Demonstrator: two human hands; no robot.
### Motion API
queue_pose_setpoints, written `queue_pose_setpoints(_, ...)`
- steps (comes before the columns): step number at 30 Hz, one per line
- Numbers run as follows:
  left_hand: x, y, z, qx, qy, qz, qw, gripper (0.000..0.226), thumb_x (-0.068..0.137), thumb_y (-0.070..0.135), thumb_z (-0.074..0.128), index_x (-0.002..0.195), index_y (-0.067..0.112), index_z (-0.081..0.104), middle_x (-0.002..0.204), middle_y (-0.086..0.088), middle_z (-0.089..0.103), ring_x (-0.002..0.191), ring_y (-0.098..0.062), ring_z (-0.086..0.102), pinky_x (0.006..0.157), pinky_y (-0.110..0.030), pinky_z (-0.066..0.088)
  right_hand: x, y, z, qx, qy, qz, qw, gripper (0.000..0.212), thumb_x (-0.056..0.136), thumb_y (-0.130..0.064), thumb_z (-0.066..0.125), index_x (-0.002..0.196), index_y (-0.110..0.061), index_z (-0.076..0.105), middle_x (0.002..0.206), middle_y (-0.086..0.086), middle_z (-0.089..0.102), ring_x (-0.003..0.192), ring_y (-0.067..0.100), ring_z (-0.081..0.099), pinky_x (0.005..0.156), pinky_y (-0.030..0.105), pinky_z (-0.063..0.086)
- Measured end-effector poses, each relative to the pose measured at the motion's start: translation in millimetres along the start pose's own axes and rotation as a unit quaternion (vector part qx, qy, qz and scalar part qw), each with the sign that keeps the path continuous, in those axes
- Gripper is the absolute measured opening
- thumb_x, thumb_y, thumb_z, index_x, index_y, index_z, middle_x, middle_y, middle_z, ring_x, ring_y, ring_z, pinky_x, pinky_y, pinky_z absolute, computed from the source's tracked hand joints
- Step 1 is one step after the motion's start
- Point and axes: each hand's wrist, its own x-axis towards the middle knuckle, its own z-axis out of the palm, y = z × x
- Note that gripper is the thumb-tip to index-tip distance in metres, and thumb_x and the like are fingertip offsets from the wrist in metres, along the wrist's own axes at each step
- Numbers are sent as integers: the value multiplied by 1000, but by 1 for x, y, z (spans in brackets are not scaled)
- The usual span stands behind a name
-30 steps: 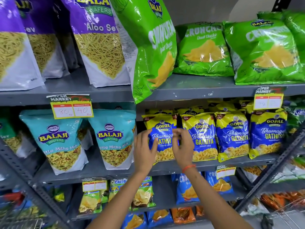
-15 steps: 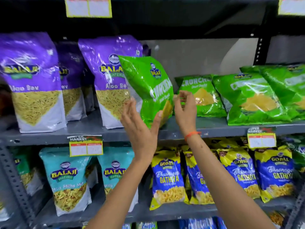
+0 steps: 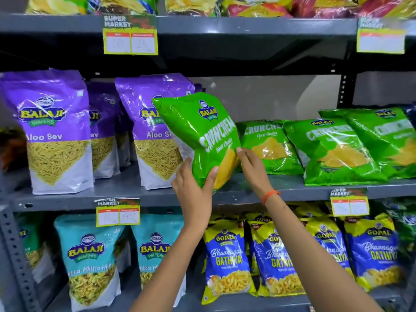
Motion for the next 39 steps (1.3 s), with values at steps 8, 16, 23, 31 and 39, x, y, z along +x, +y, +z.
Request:
queue_pose_setpoints(8, 17, 20, 37, -91, -117, 38, 988, 69, 75, 59, 60, 128, 16, 52, 128, -5, 61, 119, -22, 55, 101, -39, 44, 4, 4, -64, -31, 133, -27, 990, 33, 92, -35, 51, 105, -5, 60, 100, 8, 62, 90, 15, 54, 68, 9, 42)
queue_pose_setpoints(16, 51, 4, 90, -203, -327, -99, 918, 59, 78, 21, 75, 129, 5, 52, 128, -11, 62, 112, -21, 61, 97, -37, 50, -3, 31, -113, -84, 158, 25, 983, 26, 89, -25, 57, 109, -8, 60, 110, 15, 66, 97, 26, 60, 81, 28, 50)
queue_pose_setpoints(23, 58, -4, 108, -250, -375, -170, 876, 66, 79, 8, 72, 137, 4, 41, 136, -9, 52, 123, -20, 51, 105, -34, 43, -8, 44, -117, -138, 139, 18, 980, 32, 86, -6, 59, 118, -6, 53, 113, 8, 61, 95, 18, 57, 86, 36, 49)
queue_pose_setpoints(31, 58, -2, 112, -232, -381, -168, 879, 68, 80, 9, 71, 139, 5, 37, 141, -12, 49, 122, -19, 50, 106, -36, 42, -9, 52, -111, -147, 173, 4, 974, 35, 88, 4, 47, 122, -6, 48, 125, 12, 57, 103, 18, 53, 94, 41, 48)
queue_pose_setpoints(39, 48, 1, 107, -146, -356, -114, 916, 70, 79, 39, 70, 136, 7, 43, 134, -7, 56, 118, -18, 54, 99, -30, 43, -18, 53, -91, -228, 201, -32, 952, 39, 92, -12, 45, 130, 0, 39, 123, 24, 55, 114, 39, 49, 96, 46, 40)
